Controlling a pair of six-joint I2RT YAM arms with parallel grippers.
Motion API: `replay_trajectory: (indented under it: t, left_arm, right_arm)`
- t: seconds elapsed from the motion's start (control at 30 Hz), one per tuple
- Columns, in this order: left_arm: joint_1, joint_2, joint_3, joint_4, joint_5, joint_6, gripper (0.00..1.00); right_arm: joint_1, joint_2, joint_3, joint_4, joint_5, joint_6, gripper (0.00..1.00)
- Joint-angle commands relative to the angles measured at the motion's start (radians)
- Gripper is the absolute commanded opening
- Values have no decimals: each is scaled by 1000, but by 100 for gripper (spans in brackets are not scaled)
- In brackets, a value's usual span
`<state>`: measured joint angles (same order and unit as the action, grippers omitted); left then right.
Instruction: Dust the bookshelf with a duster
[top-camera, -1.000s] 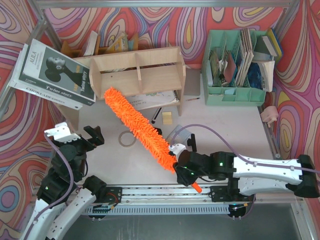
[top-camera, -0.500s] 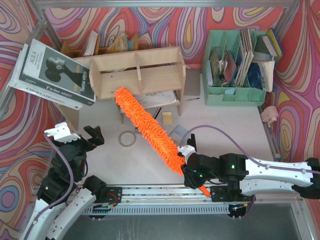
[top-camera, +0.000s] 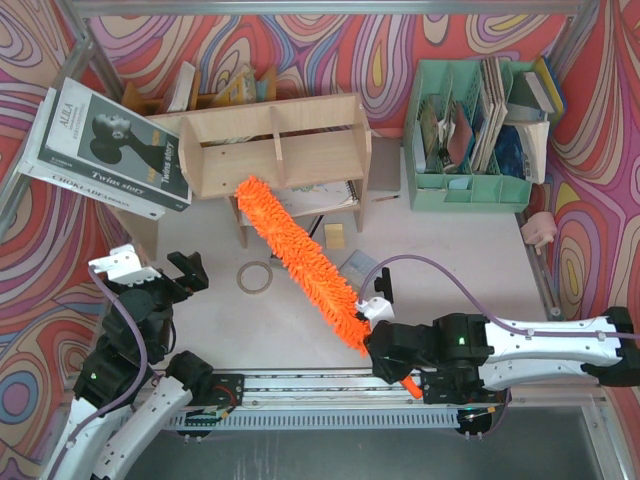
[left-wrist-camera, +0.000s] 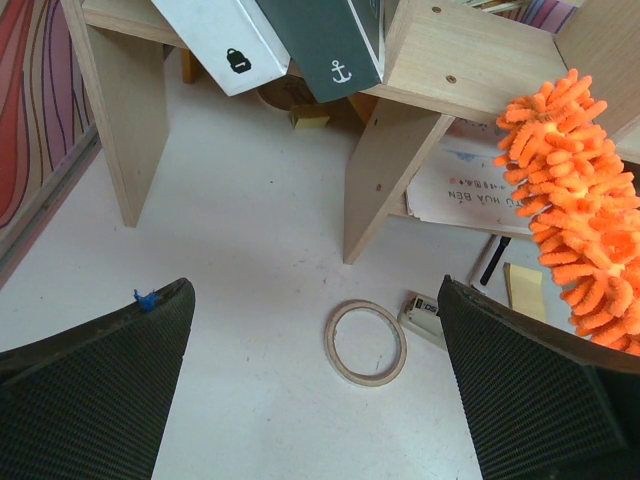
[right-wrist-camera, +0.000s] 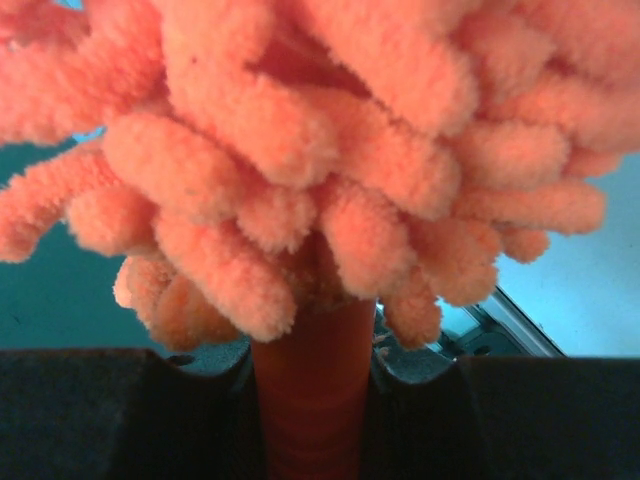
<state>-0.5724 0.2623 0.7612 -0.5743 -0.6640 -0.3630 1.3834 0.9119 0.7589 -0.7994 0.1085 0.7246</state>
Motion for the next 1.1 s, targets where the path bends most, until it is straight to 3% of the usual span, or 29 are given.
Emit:
replay_trajectory:
  t: [0.0,0.3,0.73,1.07]
  left_arm:
    - [6,2,4,2,-13,-7,98]
    - [6,-5,4,0,-17,-8,98]
    - [6,-1,4,-2,-16,-8,98]
    - [6,3,4,0,-13,-8,98]
  right_arm:
    - [15,-9,10,-82,85,86,0]
    - [46,-18,5,-106,99,124,0]
    - [229,36,23,-134,211,229,0]
    - [235,28,35,-89,294,246,0]
